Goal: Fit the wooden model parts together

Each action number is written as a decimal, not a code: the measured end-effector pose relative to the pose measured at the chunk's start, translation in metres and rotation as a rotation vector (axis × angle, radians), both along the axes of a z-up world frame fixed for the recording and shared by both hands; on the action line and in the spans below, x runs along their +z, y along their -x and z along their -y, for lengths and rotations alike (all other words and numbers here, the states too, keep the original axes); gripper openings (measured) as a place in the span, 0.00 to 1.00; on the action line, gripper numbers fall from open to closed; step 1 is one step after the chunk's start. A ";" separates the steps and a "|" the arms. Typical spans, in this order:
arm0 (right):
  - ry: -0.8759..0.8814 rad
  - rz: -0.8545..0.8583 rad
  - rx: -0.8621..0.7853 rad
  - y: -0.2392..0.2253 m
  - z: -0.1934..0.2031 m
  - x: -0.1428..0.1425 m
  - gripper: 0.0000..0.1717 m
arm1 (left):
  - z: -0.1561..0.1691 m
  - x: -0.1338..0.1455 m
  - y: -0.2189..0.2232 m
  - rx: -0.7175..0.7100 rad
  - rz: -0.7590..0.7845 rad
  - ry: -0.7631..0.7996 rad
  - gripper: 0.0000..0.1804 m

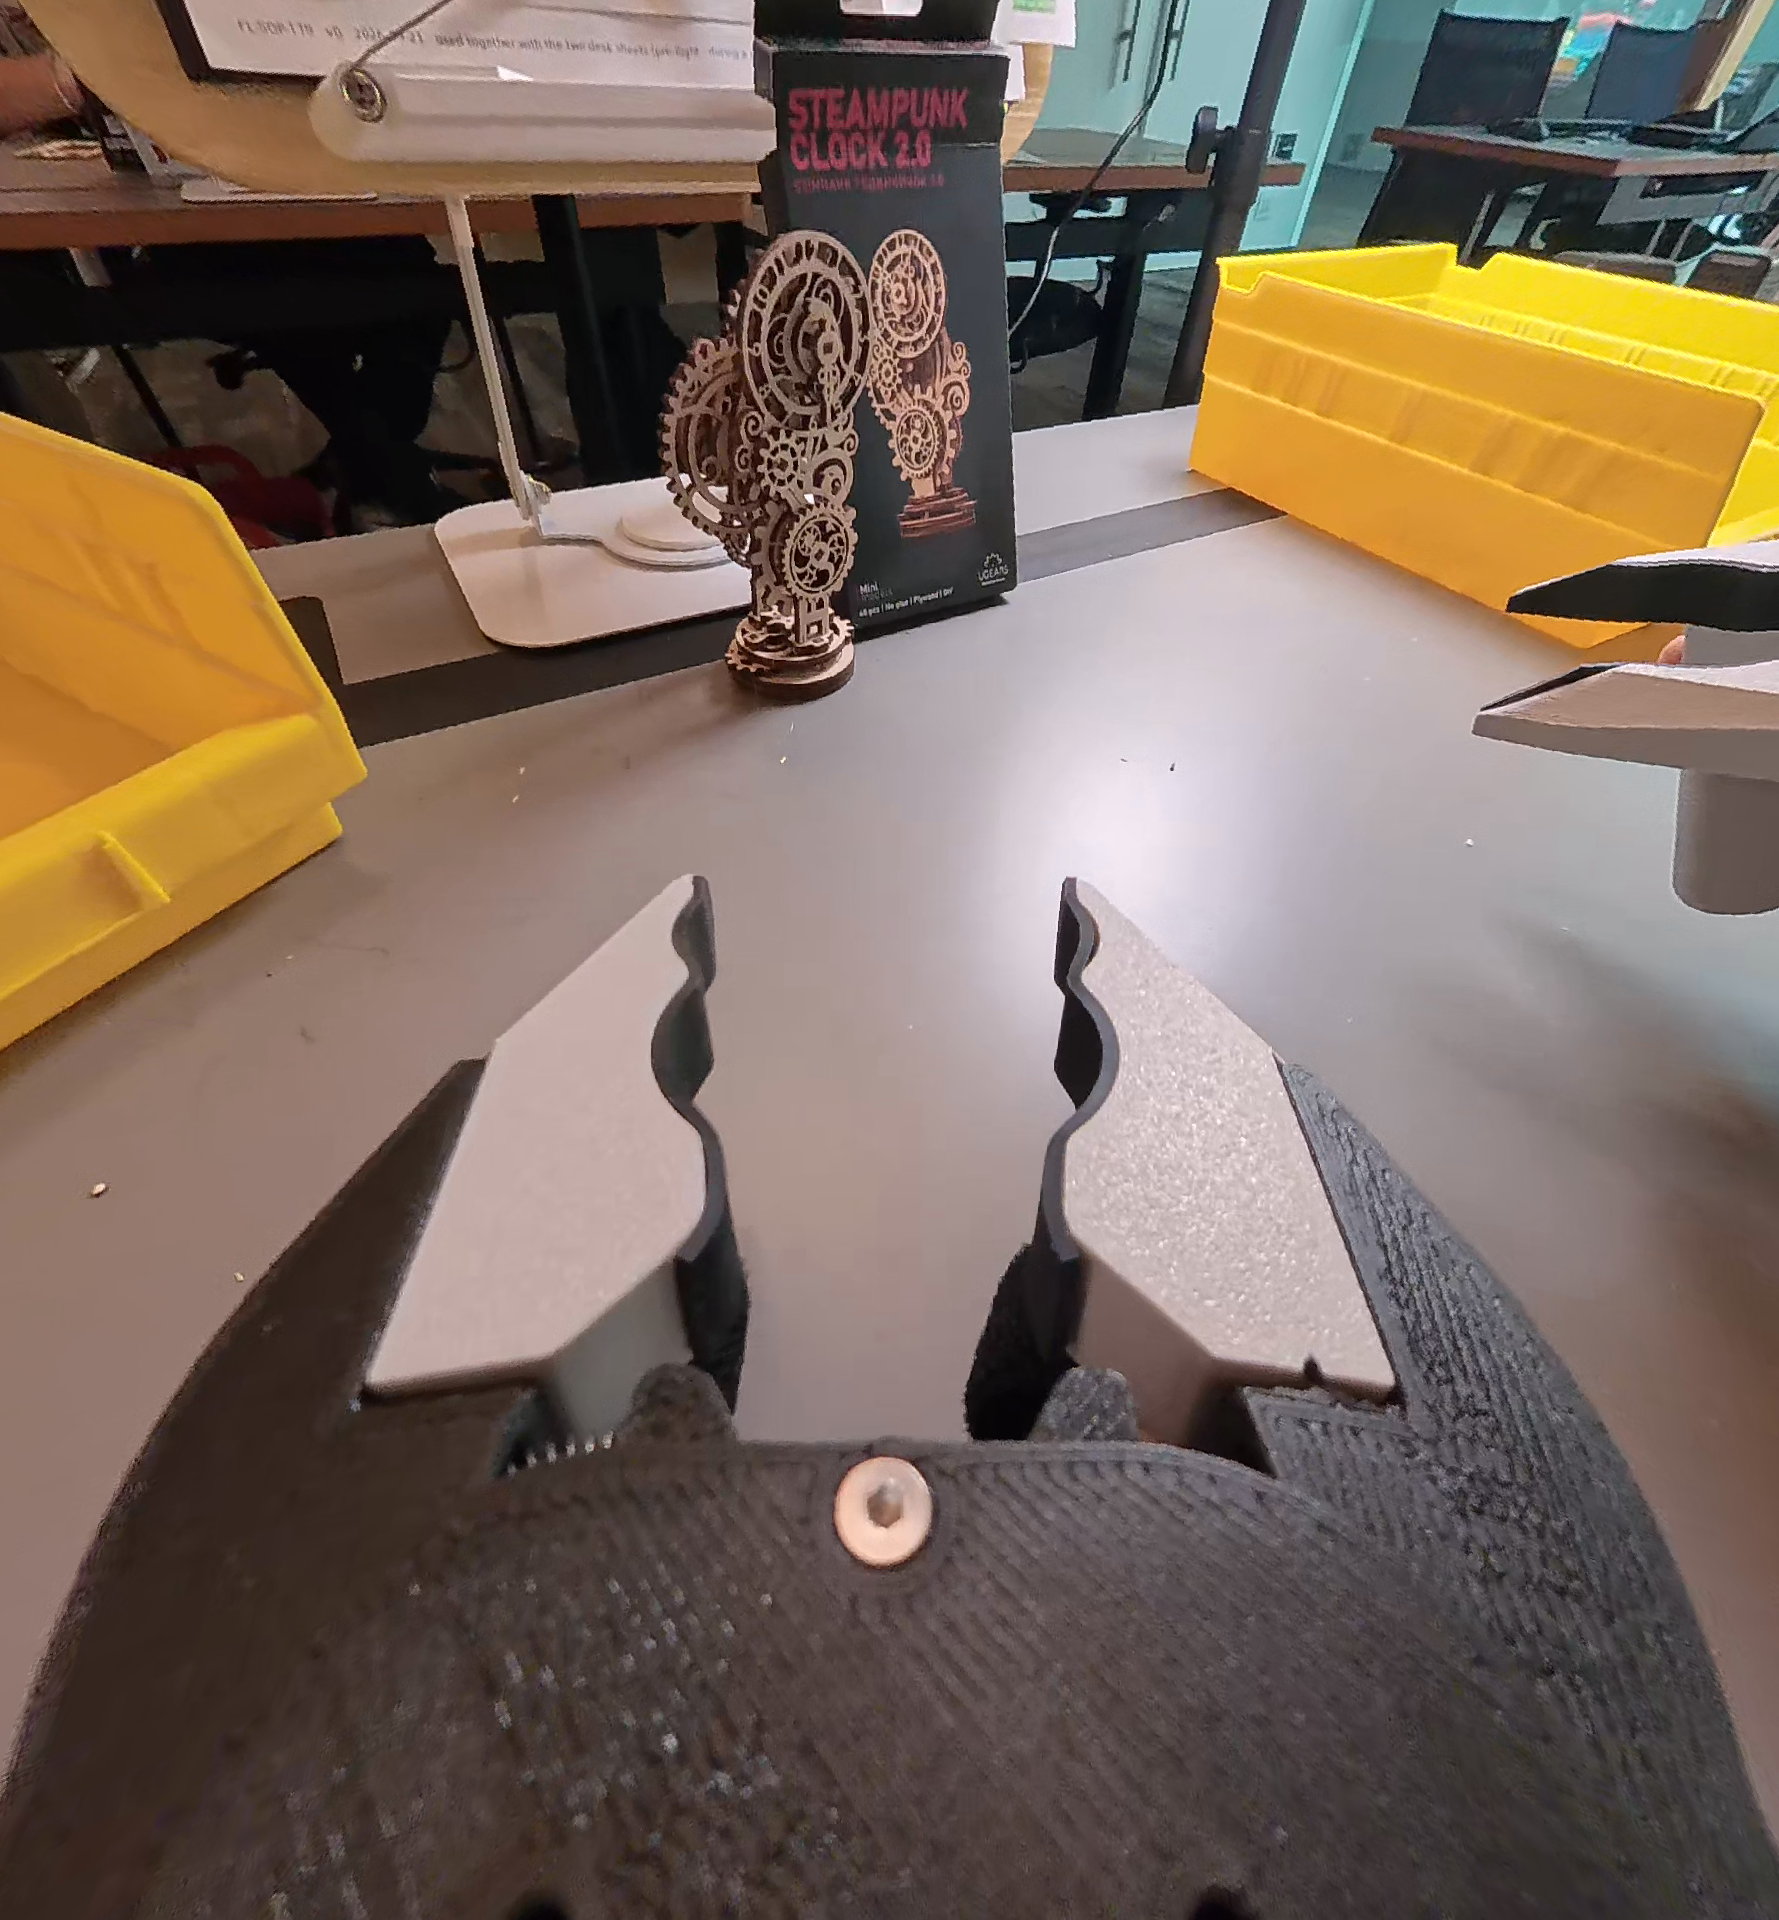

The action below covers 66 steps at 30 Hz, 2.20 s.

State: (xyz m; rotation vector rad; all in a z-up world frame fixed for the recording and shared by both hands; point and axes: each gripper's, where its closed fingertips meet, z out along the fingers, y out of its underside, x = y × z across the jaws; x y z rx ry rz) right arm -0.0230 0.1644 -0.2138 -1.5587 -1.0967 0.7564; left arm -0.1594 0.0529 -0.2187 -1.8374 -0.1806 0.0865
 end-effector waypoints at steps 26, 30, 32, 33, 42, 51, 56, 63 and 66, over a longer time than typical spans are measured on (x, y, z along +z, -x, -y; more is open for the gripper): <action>-0.048 -0.017 -0.026 -0.002 -0.003 0.006 0.34 | 0.000 0.004 -0.003 0.000 -0.103 -0.017 0.37; -0.062 -0.022 -0.010 0.000 0.002 0.008 0.34 | 0.000 0.007 -0.004 -0.003 -0.122 -0.026 0.38; -0.073 -0.023 -0.012 0.000 0.003 0.008 0.34 | 0.000 0.006 -0.005 -0.003 -0.119 -0.024 0.37; -0.078 -0.025 -0.014 0.000 0.003 0.009 0.34 | 0.000 0.005 -0.004 -0.001 -0.116 -0.022 0.37; -0.072 -0.025 -0.005 0.002 0.005 0.008 0.34 | 0.001 0.009 -0.004 -0.003 -0.106 -0.033 0.35; -0.065 -0.031 -0.010 0.001 0.005 0.008 0.33 | 0.001 0.007 -0.003 0.000 -0.090 -0.030 0.33; -0.070 -0.038 -0.015 0.000 0.005 0.010 0.33 | 0.000 0.005 -0.003 -0.001 -0.077 -0.026 0.33; -0.039 -0.043 -0.002 0.001 0.004 0.007 0.32 | 0.000 0.005 -0.005 -0.020 -0.058 -0.027 0.27; -0.054 -0.062 0.002 0.000 0.003 0.012 0.31 | -0.001 0.003 -0.007 -0.031 -0.044 -0.020 0.26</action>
